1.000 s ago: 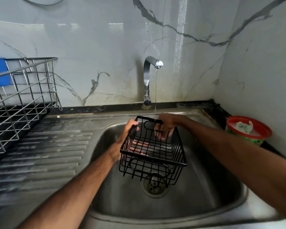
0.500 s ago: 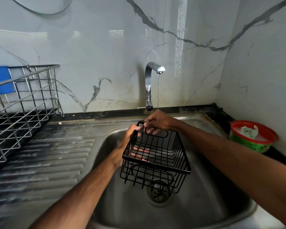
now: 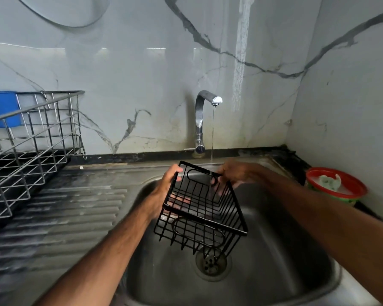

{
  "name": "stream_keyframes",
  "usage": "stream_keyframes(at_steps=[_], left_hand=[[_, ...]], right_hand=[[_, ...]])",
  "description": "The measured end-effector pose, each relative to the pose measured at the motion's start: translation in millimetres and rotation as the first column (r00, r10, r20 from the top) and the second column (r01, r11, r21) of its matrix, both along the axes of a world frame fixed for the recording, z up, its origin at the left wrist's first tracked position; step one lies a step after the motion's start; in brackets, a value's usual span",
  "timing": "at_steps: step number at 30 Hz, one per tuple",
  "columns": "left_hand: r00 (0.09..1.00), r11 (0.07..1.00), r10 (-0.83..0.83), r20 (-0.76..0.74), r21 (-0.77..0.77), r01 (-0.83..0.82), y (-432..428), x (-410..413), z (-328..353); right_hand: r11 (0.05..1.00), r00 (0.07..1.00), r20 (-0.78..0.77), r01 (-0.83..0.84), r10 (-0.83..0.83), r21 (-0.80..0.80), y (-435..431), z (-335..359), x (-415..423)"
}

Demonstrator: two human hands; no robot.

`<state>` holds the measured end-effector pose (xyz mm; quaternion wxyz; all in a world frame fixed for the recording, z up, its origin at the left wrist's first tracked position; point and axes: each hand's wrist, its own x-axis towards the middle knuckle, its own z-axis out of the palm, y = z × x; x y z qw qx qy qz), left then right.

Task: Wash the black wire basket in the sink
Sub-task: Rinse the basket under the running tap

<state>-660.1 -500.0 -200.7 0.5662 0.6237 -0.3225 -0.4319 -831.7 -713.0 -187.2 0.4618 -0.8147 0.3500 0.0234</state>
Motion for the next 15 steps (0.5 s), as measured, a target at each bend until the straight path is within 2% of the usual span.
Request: stream_keyframes(at_steps=[2,4,7,9,11,13,15], left_hand=[[0.993,0.999,0.000,0.119,0.048,-0.006,1.4,-1.3,1.1],[0.994,0.996,0.026,0.107,0.085,-0.035,-2.4,1.7,-0.7],[0.996,0.996,0.022,0.083,0.085,-0.029,-4.9,7.7,-0.7],[0.993,0.999,-0.014,0.113,0.038,0.009,-1.7,3.5,5.5],[0.990,0.999,-0.039,0.133,0.038,0.034,-6.7,3.4,4.8],[0.984,0.996,-0.045,0.172,0.089,0.030,-8.6,5.7,1.6],[0.989,0.997,-0.041,0.139,0.076,0.031,-10.8,10.3,-5.0]], right_hand=[[0.998,0.998,-0.056,-0.014,0.011,-0.069,0.2,-0.7,3.3],[0.996,0.997,-0.071,-0.008,0.002,-0.090,-2.4,-4.0,7.5],[0.996,0.998,-0.010,0.058,-0.059,-0.066,-3.6,-11.2,11.9],[0.993,0.991,0.055,0.120,-0.119,-0.018,-1.3,-13.9,12.6],[0.986,0.984,0.081,0.160,-0.156,-0.039,2.1,-14.7,12.3],[0.966,0.993,0.018,0.117,-0.116,-0.232,4.4,-16.9,17.4],[0.884,0.991,-0.128,-0.021,-0.044,-0.467,5.5,-19.6,26.8]])
